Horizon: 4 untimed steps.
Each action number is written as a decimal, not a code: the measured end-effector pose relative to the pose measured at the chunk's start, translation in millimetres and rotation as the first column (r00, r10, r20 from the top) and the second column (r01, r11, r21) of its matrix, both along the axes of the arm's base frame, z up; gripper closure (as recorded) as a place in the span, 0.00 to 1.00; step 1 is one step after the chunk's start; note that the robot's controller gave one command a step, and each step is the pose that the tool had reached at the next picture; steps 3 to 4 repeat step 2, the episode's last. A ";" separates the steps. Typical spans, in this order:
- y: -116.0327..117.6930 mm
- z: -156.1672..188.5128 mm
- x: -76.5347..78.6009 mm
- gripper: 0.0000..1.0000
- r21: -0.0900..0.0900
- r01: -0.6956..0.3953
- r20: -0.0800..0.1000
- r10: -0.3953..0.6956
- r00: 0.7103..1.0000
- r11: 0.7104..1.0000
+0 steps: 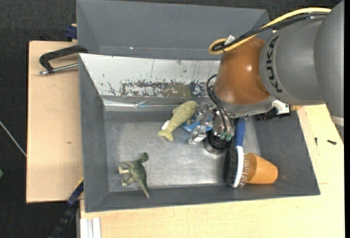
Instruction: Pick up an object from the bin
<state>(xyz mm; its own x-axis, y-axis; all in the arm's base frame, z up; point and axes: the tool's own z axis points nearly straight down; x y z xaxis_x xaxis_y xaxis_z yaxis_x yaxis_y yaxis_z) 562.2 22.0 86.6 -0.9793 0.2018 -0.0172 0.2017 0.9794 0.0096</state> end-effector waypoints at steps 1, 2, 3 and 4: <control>1.1 20.6 2.1 1.00 -0.004 -0.001 -0.009 0.001 1.000 1.000; 1.9 68.7 4.7 1.00 -0.004 -0.001 -0.007 0.001 1.000 1.000; 1.9 68.7 4.7 1.00 -0.004 -0.001 -0.007 0.001 1.000 1.000; 1.9 68.7 4.7 1.00 -0.004 -0.001 -0.007 0.001 1.000 1.000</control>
Offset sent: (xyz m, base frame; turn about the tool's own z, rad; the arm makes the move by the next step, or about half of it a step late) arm -0.0001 0.0001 0.0179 -0.0001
